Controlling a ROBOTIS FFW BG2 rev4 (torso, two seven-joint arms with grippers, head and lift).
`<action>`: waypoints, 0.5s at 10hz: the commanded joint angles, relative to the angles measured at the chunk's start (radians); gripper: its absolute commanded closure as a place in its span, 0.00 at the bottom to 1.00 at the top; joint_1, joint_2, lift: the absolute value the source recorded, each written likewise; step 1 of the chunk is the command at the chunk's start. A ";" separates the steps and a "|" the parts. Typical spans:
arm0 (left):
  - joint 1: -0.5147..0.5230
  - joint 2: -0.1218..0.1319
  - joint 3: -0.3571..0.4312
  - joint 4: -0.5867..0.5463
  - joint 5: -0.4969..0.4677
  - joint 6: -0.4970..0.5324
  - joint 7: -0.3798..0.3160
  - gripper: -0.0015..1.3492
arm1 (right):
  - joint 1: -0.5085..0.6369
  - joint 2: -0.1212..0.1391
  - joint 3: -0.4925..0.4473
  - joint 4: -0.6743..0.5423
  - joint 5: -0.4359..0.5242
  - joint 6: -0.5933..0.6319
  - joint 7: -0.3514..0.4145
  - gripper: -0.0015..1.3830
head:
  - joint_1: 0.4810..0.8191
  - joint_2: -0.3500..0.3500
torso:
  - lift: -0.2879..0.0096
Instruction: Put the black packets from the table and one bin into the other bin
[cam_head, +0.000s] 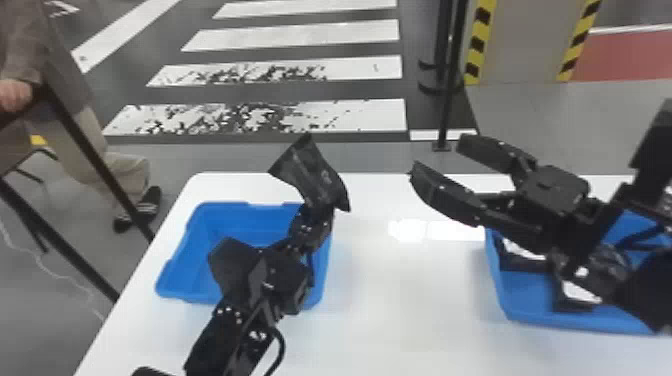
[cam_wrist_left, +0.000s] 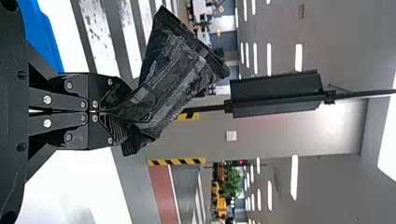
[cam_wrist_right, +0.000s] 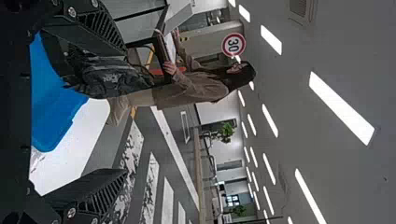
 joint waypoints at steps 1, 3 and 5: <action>-0.004 0.017 -0.060 0.007 0.022 -0.035 -0.001 0.89 | -0.078 -0.004 0.031 0.045 -0.003 0.037 0.000 0.10 | 0.63 0.66 | 0.60; -0.022 0.035 -0.120 0.007 0.032 -0.089 0.000 0.89 | -0.146 -0.007 0.075 0.111 -0.017 0.077 0.002 0.10 | 0.63 0.63 | 0.60; -0.031 0.044 -0.152 0.007 0.036 -0.121 0.000 0.89 | -0.218 -0.013 0.120 0.183 -0.053 0.150 0.023 0.10 | 0.63 0.60 | 0.60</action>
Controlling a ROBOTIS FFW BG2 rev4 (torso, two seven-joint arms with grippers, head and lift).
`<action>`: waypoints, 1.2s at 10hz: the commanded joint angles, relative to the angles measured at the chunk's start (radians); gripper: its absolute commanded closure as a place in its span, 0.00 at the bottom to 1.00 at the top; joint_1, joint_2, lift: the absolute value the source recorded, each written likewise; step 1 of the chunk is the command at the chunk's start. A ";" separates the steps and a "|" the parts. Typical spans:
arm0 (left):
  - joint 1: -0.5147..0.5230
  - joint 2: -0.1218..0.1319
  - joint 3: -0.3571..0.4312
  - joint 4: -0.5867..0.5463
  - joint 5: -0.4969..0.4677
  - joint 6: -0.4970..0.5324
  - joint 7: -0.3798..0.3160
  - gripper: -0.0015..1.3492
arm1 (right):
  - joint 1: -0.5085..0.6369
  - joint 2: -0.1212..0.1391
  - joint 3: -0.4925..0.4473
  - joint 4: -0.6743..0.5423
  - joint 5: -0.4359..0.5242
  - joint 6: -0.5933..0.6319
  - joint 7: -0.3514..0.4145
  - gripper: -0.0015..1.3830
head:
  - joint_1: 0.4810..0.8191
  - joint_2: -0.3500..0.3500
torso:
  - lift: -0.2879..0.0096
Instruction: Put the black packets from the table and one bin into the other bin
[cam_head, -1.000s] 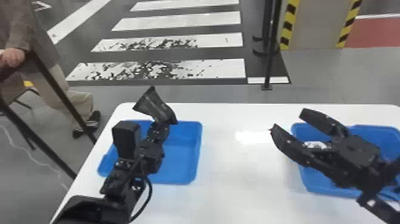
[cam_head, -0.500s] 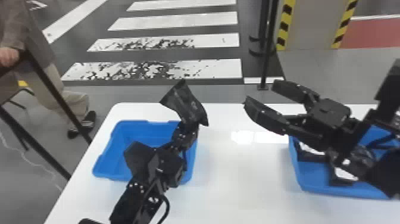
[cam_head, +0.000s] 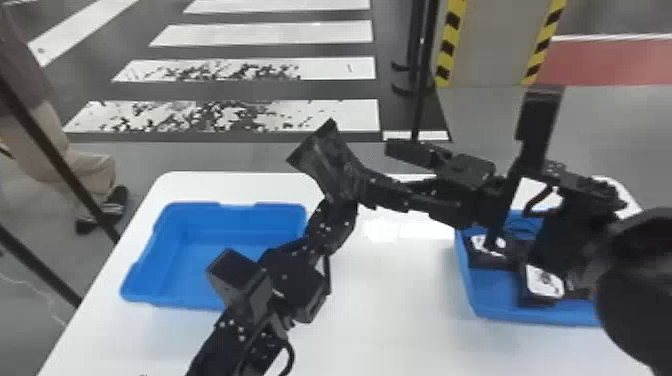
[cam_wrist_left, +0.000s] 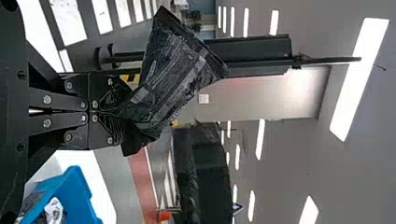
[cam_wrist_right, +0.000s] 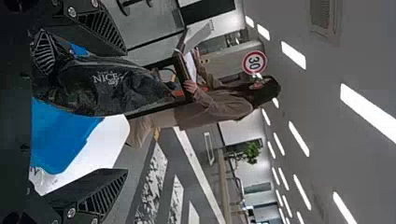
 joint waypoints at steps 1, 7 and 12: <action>-0.009 0.008 -0.026 0.000 0.001 -0.010 0.000 0.89 | -0.063 -0.006 0.044 0.045 -0.004 0.048 0.012 0.09 | 0.63 0.61 | 0.60; -0.038 0.018 -0.066 0.034 0.007 -0.015 0.002 0.89 | -0.178 -0.014 0.144 0.099 0.034 0.055 0.054 0.93 | 0.63 0.63 | 0.60; -0.028 0.008 -0.042 0.042 0.005 -0.044 0.002 0.89 | -0.156 -0.016 0.144 0.099 0.020 0.018 0.040 0.93 | 0.63 0.64 | 0.60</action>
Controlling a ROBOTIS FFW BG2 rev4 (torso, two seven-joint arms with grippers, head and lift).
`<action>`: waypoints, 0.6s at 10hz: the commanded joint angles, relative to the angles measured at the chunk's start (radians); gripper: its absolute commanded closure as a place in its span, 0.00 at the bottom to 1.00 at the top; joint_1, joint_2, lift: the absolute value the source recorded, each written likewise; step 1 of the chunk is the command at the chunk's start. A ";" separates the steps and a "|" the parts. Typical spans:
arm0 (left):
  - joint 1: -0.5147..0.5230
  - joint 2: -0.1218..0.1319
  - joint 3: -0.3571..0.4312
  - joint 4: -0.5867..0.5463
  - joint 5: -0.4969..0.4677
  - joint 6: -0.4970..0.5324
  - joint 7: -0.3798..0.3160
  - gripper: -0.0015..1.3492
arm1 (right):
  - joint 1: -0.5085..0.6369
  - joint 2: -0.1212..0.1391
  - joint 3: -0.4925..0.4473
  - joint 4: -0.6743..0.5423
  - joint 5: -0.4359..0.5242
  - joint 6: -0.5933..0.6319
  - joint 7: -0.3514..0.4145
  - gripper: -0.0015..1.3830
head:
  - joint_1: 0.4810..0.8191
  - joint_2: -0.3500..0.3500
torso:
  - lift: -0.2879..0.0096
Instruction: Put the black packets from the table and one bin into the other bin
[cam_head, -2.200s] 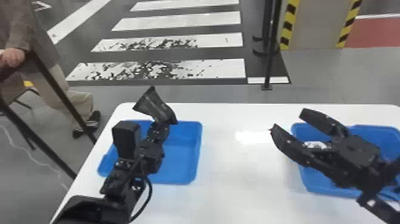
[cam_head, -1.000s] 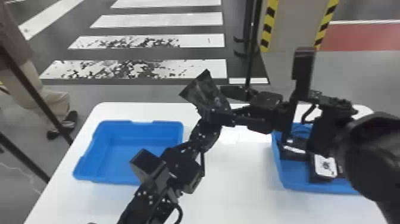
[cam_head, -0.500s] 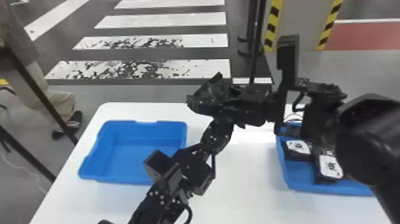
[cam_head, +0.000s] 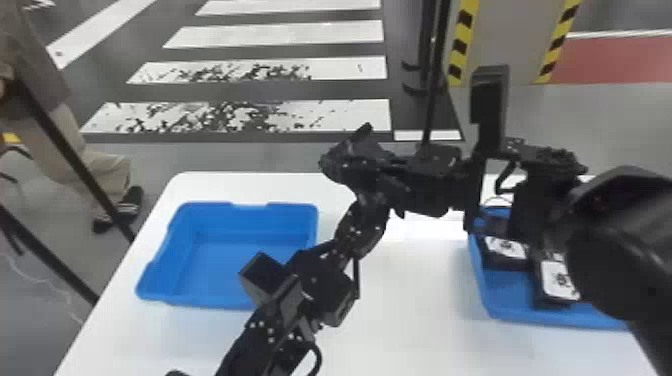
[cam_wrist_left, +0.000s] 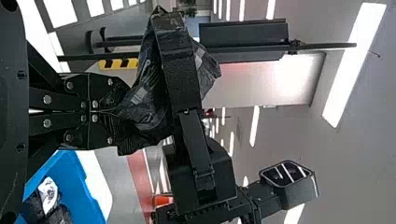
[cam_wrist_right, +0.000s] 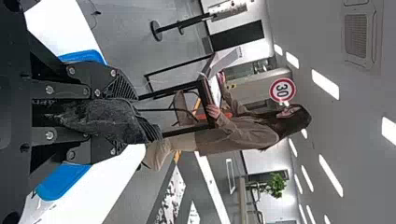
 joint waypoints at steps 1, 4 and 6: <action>0.006 -0.005 0.010 0.016 0.020 -0.038 0.000 0.89 | 0.007 0.000 0.000 0.003 -0.013 -0.037 -0.002 0.93 | 0.63 0.65 | 0.60; 0.008 -0.011 0.026 0.048 0.026 -0.087 -0.001 0.20 | 0.037 0.000 -0.062 -0.007 -0.023 -0.143 -0.013 0.93 | 0.63 0.67 | 0.60; 0.018 -0.019 0.044 0.061 0.030 -0.099 -0.001 0.06 | 0.118 0.005 -0.213 -0.039 0.051 -0.165 -0.035 0.93 | 0.57 0.62 | 0.60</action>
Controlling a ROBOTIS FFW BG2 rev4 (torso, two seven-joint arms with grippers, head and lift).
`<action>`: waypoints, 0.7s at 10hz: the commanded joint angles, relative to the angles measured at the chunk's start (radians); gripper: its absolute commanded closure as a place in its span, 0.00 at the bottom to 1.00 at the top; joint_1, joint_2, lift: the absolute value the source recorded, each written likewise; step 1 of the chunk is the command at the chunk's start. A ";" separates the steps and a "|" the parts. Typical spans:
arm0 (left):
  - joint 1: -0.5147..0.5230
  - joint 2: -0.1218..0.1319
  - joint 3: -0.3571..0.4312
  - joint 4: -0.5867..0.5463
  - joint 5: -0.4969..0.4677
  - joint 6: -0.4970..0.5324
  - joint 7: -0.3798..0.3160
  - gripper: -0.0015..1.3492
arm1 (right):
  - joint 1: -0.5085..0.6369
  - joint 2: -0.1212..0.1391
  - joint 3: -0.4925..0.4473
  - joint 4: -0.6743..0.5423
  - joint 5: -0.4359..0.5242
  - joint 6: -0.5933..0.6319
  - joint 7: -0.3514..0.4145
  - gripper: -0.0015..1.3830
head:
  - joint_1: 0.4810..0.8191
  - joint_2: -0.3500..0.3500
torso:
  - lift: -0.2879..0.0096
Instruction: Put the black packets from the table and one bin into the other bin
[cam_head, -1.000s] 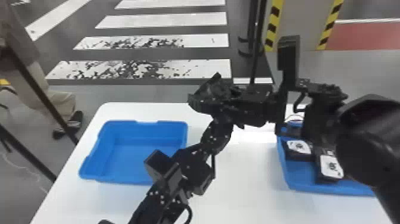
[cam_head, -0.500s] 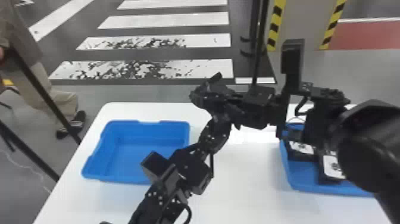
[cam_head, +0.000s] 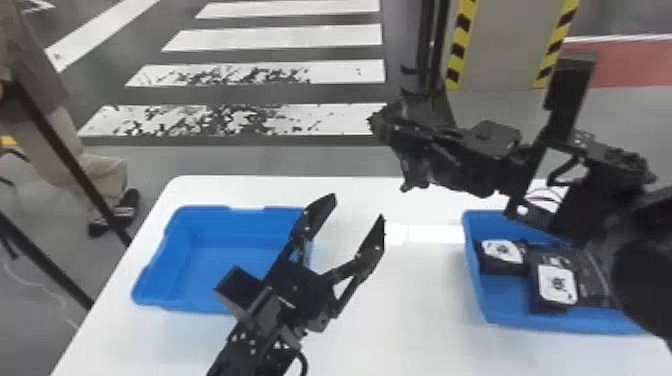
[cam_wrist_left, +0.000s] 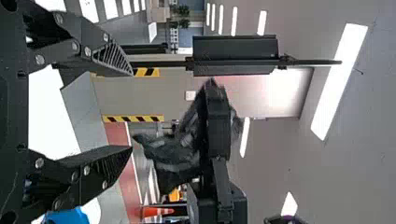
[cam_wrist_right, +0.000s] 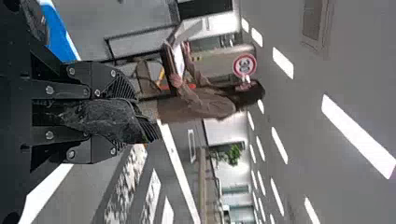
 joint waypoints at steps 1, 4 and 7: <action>0.013 -0.006 0.022 0.002 0.006 -0.002 -0.001 0.07 | 0.073 0.004 -0.125 0.016 0.051 -0.021 -0.008 0.93 | 0.55 0.59 | 0.60; 0.033 -0.017 0.060 0.002 0.008 -0.016 -0.001 0.07 | 0.154 0.015 -0.332 0.109 0.166 -0.039 -0.017 0.93 | 0.61 0.38 | 0.60; 0.030 -0.019 0.062 0.007 0.008 -0.019 -0.001 0.07 | 0.168 0.013 -0.374 0.224 0.220 -0.058 -0.016 0.69 | 0.63 0.25 | 0.60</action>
